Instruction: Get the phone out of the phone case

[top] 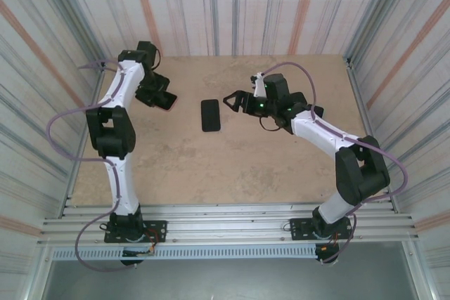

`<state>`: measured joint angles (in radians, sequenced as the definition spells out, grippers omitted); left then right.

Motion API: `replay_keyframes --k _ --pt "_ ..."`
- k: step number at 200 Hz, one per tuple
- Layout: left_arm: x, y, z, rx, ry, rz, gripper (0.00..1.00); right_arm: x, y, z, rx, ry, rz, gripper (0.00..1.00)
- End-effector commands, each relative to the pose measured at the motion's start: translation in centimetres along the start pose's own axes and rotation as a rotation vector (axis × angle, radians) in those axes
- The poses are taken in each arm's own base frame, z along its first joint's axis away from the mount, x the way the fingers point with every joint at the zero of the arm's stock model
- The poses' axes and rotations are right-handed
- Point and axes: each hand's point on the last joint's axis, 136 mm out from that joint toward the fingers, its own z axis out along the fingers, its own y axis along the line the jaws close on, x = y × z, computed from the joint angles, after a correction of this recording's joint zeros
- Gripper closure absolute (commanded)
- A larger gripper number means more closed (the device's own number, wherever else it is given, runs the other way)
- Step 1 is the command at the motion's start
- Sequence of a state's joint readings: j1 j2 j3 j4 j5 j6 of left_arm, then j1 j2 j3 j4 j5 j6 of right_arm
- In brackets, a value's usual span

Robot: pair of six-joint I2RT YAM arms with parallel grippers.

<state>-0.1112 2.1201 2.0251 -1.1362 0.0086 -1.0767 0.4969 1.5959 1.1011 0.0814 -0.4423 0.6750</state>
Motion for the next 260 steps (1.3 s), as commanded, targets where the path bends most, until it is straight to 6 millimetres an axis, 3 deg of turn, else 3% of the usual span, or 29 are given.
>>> replay_keyframes --k 1,72,138,205,260 --pt "1.6 -1.0 -3.7 0.082 -0.019 -0.01 0.46 -0.3 2.1 1.1 -0.062 -0.018 0.032 0.03" --pt "7.2 -2.8 -7.5 0.18 0.008 -0.037 0.47 0.6 6.5 4.0 -0.136 -0.038 0.031 0.18" --pt "11.0 -3.6 -9.8 0.243 0.039 -0.14 0.48 1.0 8.7 5.8 -0.189 -0.157 0.078 0.33" --pt "11.7 -4.2 -12.0 0.331 0.056 -0.183 0.49 2.2 8.9 7.5 -0.192 -0.132 0.11 0.45" --pt "11.7 -3.9 -13.0 0.355 0.058 -0.221 0.49 1.0 10.0 7.6 -0.223 -0.235 0.119 0.54"
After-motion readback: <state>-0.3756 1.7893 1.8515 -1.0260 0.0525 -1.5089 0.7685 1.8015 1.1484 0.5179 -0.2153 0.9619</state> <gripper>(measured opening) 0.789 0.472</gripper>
